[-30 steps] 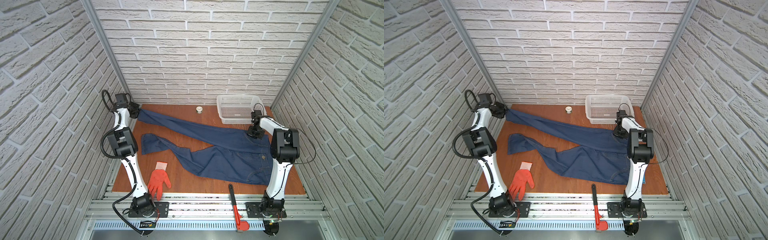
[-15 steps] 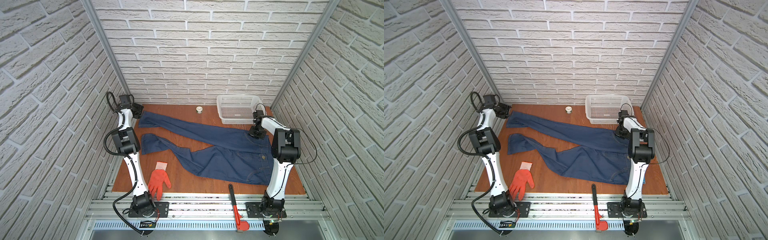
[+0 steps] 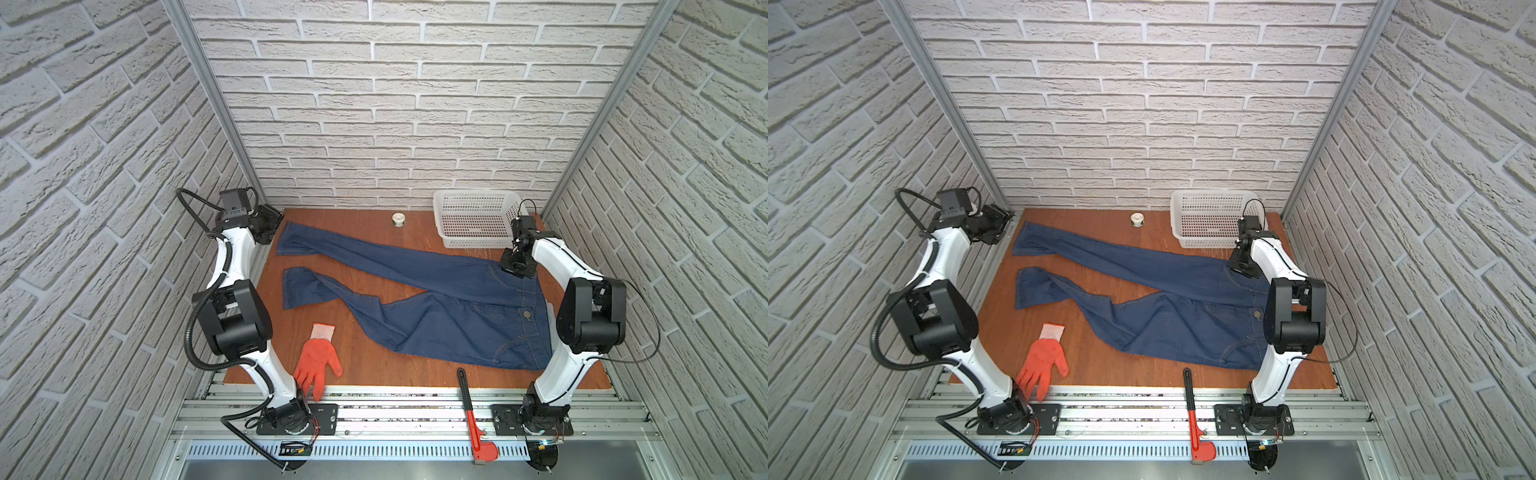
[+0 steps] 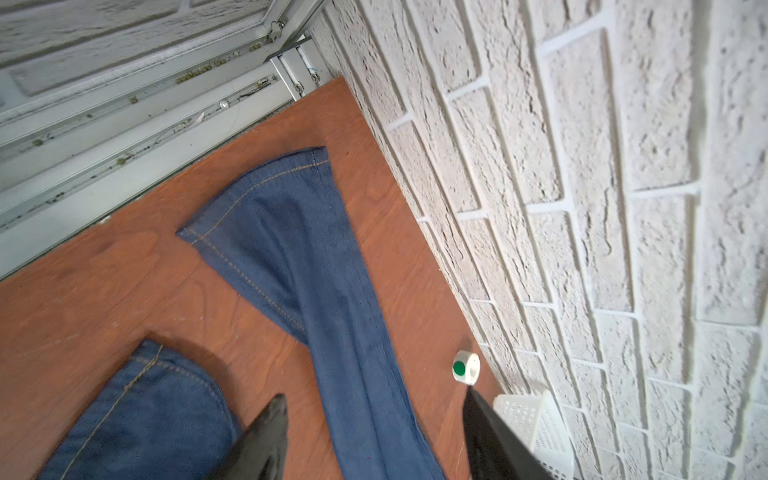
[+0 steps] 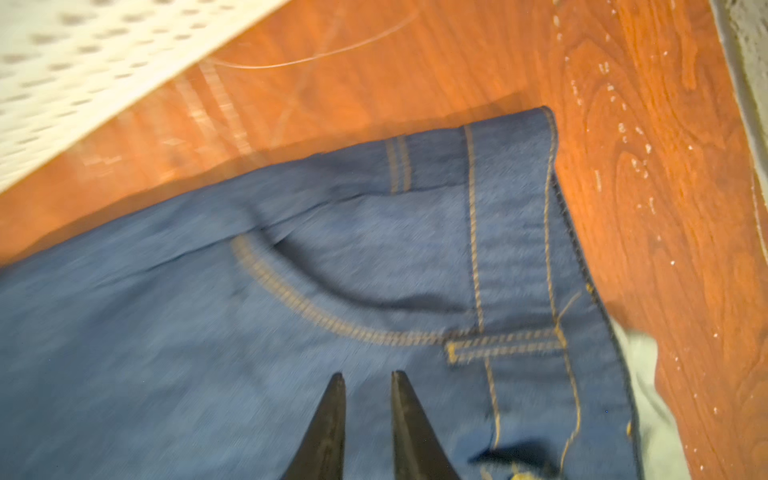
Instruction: Fold and stack the trousers
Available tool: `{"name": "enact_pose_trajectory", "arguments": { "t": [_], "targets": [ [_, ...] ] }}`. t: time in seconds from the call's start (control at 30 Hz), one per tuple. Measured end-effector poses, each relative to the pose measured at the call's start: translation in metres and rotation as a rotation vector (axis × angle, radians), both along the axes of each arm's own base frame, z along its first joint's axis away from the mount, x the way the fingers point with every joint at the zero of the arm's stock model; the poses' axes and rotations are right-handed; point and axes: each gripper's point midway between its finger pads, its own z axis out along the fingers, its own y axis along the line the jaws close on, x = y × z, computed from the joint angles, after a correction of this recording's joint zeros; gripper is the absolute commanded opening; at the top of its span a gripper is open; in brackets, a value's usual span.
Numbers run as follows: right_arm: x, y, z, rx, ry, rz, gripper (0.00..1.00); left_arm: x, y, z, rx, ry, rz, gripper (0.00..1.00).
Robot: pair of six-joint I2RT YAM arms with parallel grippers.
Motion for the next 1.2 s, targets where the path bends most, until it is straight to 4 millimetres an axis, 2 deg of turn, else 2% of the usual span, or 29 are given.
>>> {"name": "enact_pose_trajectory", "arguments": {
  "t": [0.07,0.13,0.2,0.3,0.43,0.53,0.77,0.9,1.03,1.1,1.17,1.2],
  "targets": [
    [-0.003,0.007,0.001,0.007,0.000,0.015,0.21,-0.002,0.004,-0.011,0.010,0.015,-0.003,0.56],
    [-0.005,0.012,-0.003,0.015,0.011,0.028,0.18,0.002,0.009,-0.035,0.012,0.052,-0.007,0.49],
    [-0.009,0.019,-0.009,0.026,0.029,0.041,0.16,0.009,0.014,-0.066,0.011,0.102,-0.016,0.48],
    [-0.009,0.024,-0.014,0.035,0.043,0.054,0.17,0.021,0.018,-0.113,0.002,0.178,-0.036,0.52],
    [-0.007,0.030,-0.022,0.047,0.065,0.065,0.19,0.038,0.026,-0.155,0.016,0.245,-0.053,0.59],
    [-0.004,0.031,-0.027,0.051,0.075,0.067,0.20,0.043,0.032,-0.166,0.050,0.276,-0.057,0.62],
    [0.004,0.034,-0.021,0.049,0.060,0.076,0.20,0.058,0.040,-0.162,0.120,0.273,-0.058,0.60],
    [0.007,0.036,-0.018,0.048,0.050,0.080,0.20,0.063,0.042,-0.184,0.128,0.302,-0.056,0.58],
    [0.007,0.036,-0.019,0.046,0.053,0.081,0.20,0.067,0.042,-0.187,0.140,0.306,-0.056,0.57],
    [0.006,0.035,-0.019,0.045,0.055,0.080,0.20,0.066,0.043,-0.188,0.149,0.310,-0.054,0.49],
    [0.006,0.035,-0.019,0.043,0.057,0.082,0.20,0.064,0.043,-0.189,0.159,0.320,-0.055,0.34],
    [0.006,0.035,-0.019,0.041,0.059,0.082,0.20,0.063,0.043,-0.192,0.162,0.329,-0.058,0.23]
  ]
}}
